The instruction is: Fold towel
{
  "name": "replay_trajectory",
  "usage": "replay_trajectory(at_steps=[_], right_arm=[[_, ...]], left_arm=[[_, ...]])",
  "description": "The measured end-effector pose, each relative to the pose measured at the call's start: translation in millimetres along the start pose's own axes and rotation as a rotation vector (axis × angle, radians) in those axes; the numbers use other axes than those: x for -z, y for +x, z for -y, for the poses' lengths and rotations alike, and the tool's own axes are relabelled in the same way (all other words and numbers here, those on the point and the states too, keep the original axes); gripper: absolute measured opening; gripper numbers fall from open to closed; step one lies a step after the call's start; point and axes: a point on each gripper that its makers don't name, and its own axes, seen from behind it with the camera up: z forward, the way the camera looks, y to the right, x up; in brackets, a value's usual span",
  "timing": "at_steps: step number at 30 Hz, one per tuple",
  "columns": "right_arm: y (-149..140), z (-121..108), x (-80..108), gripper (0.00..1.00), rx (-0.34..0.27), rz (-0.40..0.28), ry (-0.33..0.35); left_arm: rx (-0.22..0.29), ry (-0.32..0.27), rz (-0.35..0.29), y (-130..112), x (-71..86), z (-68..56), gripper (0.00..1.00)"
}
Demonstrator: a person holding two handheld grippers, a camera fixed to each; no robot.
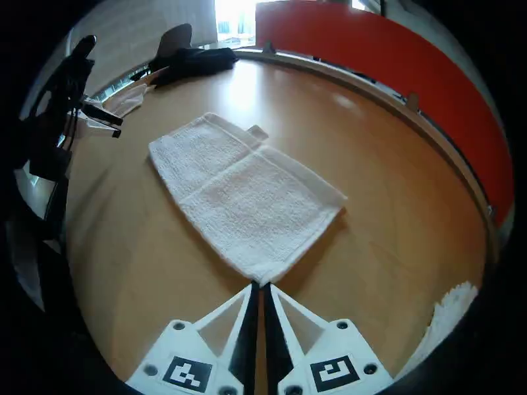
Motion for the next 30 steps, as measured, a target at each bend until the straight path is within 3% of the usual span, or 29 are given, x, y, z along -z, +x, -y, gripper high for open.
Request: replay_trajectory(at_steps=[12,30], right_arm=[[12,-1,7.9,0.05,-0.002,-0.025,-0.019],[59,-15,54.6,0.05,0.044,-0.121,-0.089]], left_arm=[[0.002,0.005,0.001,1,-0.4,1.9,0.93],[0.001,0.008,-0.011,8,1.6,2.3,0.92]])
